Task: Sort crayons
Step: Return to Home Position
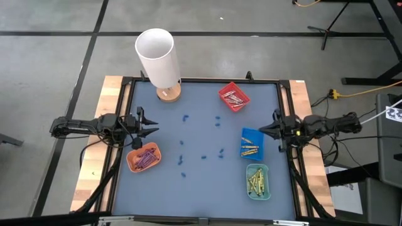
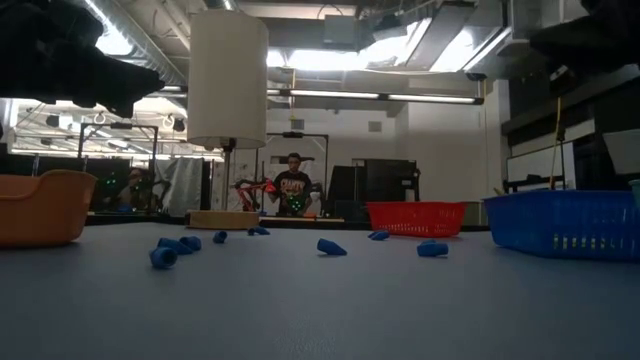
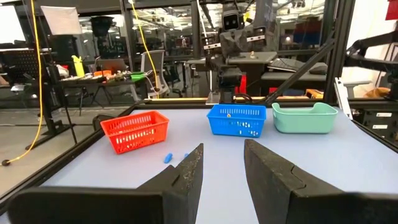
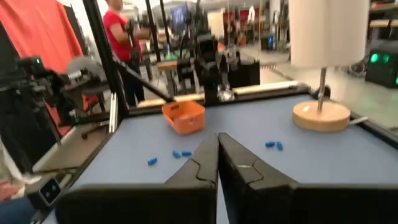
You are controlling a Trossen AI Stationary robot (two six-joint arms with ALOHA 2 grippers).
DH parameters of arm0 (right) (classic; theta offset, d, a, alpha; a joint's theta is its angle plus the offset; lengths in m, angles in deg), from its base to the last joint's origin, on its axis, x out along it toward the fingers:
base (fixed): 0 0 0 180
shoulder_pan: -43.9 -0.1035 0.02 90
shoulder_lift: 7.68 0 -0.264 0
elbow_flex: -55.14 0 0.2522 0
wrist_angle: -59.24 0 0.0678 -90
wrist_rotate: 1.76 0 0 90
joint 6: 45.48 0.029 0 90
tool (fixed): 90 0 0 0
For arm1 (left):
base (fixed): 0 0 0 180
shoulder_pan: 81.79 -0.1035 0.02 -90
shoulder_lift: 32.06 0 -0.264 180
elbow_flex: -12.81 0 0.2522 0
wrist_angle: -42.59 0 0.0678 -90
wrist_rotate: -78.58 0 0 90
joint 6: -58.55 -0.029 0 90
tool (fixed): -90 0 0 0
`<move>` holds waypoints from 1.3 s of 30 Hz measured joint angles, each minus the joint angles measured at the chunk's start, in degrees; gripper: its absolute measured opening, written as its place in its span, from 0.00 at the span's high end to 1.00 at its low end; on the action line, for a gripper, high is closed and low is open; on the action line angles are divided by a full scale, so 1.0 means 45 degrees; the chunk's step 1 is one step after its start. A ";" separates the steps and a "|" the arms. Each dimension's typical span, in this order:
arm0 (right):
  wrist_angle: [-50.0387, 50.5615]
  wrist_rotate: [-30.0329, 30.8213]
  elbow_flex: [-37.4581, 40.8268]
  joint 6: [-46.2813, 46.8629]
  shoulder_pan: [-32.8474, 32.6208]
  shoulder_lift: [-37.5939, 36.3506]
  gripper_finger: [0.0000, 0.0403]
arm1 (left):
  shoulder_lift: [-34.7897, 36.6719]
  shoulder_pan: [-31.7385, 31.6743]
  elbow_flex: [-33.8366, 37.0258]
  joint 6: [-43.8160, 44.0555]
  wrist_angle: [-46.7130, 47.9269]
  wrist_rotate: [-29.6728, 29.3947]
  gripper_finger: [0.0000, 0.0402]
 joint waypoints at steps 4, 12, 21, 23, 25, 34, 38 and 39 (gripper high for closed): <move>0.0172 0.0538 0.0475 -0.0585 0.0005 -0.1150 0.98 | 0.0000 0.0002 -0.0002 -0.0004 -0.0005 0.0004 0.75; -0.1215 0.2045 0.1328 -0.1957 0.0010 -0.1131 0.98 | 0.0005 -0.0002 -0.0002 -0.0004 -0.0009 0.0000 0.75; -0.3674 0.1626 0.3095 -0.2236 0.0010 -0.1107 0.98 | 0.0005 -0.0002 -0.0002 -0.0004 -0.0005 0.0005 0.75; -0.3618 0.1629 0.3095 -0.2600 0.0010 -0.1102 0.98 | 0.0005 0.0002 -0.0002 -0.0004 -0.0005 -0.0010 0.75; -0.3727 0.1743 0.3095 -0.3368 0.0048 -0.1148 0.98 | 0.0005 -0.0002 -0.0002 -0.0004 -0.0005 -0.0035 0.75; -0.3572 -0.0180 0.3095 -0.4248 0.2537 -0.1143 0.98 | 0.0005 -0.0001 -0.0001 -0.0004 -0.0002 -0.0039 0.75; -0.2737 -0.1873 0.3095 -0.3228 0.3804 -0.1143 0.98 | 0.0005 0.0001 -0.0002 -0.0004 -0.0002 -0.0044 0.75; -0.2469 -0.2245 0.3092 -0.3002 0.4026 -0.1139 0.98 | 0.0005 -0.0002 -0.0002 -0.0004 -0.0005 -0.0044 0.75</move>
